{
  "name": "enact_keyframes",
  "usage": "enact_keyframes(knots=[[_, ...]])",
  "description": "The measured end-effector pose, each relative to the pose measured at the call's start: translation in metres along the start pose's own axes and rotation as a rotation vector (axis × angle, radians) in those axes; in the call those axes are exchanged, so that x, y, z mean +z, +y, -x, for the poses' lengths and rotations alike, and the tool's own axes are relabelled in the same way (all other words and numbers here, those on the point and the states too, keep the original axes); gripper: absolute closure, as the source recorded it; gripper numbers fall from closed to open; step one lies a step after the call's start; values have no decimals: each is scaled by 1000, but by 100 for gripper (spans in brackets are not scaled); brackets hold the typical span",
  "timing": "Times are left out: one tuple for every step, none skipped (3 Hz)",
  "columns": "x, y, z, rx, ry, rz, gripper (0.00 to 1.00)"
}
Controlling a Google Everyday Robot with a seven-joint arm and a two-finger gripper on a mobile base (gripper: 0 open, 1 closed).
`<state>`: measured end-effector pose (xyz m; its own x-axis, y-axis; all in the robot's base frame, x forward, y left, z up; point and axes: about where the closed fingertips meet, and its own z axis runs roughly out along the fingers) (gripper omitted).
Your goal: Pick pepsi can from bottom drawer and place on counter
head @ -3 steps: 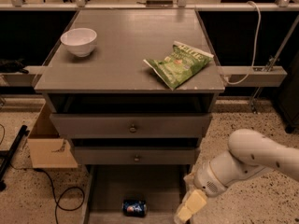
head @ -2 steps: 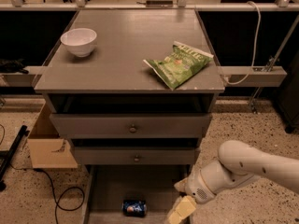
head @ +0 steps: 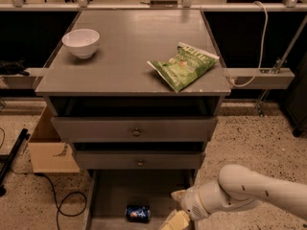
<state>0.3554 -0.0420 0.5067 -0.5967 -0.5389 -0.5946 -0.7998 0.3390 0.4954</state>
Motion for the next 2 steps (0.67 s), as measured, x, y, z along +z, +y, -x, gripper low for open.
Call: enact_keyframes(knots=[[0,0,0,0,0,0,0],[19,-9,-10,23,-13,17,0]])
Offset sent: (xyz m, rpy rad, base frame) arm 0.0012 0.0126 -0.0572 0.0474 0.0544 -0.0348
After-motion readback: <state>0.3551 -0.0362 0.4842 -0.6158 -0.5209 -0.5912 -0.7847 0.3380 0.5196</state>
